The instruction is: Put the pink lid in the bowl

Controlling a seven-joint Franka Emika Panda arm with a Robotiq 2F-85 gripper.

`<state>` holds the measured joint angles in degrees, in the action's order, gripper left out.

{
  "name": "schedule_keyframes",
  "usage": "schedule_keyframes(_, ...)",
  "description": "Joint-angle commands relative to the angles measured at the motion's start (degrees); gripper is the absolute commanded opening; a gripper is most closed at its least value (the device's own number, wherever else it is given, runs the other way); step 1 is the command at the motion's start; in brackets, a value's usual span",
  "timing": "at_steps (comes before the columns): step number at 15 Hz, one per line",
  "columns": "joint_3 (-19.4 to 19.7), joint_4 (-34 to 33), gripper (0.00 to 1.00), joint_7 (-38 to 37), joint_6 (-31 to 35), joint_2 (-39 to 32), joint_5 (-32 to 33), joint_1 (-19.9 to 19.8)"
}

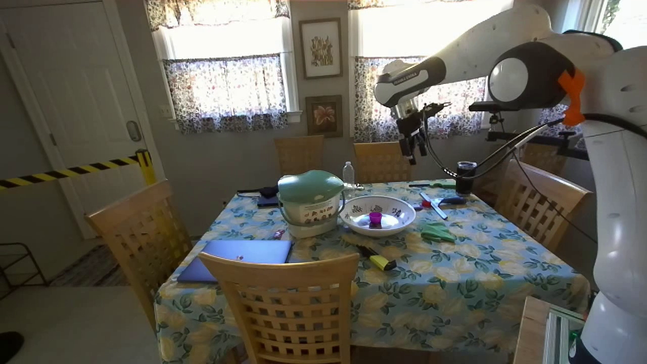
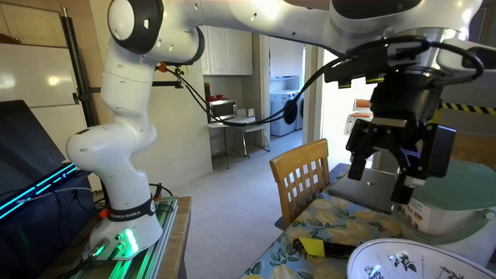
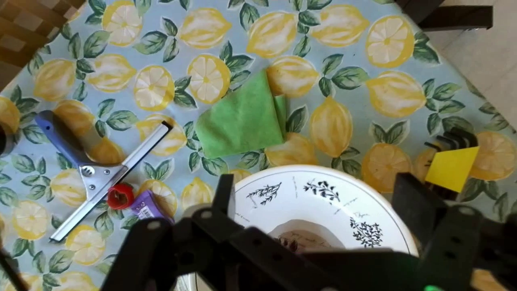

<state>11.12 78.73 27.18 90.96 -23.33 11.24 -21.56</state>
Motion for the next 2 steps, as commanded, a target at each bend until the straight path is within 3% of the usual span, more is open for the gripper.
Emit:
schedule_keyframes(1,0.1,0.6,1.00,0.1,-0.3,0.6,-0.1,0.1)
schedule_keyframes(2,0.0,1.2,1.00,0.2,-0.2,1.0,-0.1,0.1)
